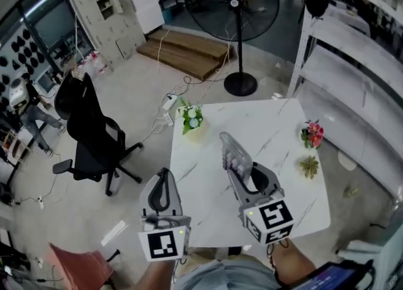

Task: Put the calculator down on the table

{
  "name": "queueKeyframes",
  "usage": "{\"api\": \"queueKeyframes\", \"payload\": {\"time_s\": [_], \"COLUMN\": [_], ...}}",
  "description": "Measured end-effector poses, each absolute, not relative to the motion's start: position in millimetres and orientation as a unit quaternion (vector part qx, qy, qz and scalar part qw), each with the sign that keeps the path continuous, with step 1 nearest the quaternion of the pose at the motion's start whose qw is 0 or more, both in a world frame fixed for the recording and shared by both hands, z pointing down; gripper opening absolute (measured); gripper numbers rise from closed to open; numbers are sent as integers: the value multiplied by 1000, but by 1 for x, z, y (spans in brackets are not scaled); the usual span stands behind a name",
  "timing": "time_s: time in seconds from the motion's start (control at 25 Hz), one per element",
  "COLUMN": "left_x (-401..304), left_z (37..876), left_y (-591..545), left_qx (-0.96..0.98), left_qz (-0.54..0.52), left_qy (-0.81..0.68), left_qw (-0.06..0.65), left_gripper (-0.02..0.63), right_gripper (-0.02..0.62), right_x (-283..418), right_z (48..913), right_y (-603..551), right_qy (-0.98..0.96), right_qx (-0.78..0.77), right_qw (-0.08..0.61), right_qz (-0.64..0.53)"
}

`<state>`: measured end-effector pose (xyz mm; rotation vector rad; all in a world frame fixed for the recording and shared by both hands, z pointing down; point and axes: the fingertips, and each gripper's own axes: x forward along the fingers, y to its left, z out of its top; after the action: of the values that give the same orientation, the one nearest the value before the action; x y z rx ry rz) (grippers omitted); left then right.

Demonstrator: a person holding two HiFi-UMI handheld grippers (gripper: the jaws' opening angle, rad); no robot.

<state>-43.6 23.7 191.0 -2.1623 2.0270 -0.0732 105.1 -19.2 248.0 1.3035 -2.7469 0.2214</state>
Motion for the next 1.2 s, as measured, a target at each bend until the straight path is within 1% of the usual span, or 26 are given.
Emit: {"api": "queueKeyframes", "payload": {"time_s": [0.28,0.6,0.76,1.2], "left_x": [-73,-99,-108,-122], "left_z": [208,246,269,317], "left_y": [11,-13,-26,-46], "left_qx": [-723,-732,-739,-748], "left_qz": [-21,-36,-47,-77], "left_qy": [686,680,672,657], "left_qw": [74,27,1,-41], "left_gripper": [8,8,8,8], "right_gripper": [147,147,147,147], "right_x": [73,48,39,31], "right_z": [267,310,338,418], "right_y": [-37,-52,-56,-62], "right_qy": [-902,-893,-885,-858], "right_qx": [418,422,425,434], "right_qw": [72,113,138,190], "right_qz": [78,110,131,199]}}
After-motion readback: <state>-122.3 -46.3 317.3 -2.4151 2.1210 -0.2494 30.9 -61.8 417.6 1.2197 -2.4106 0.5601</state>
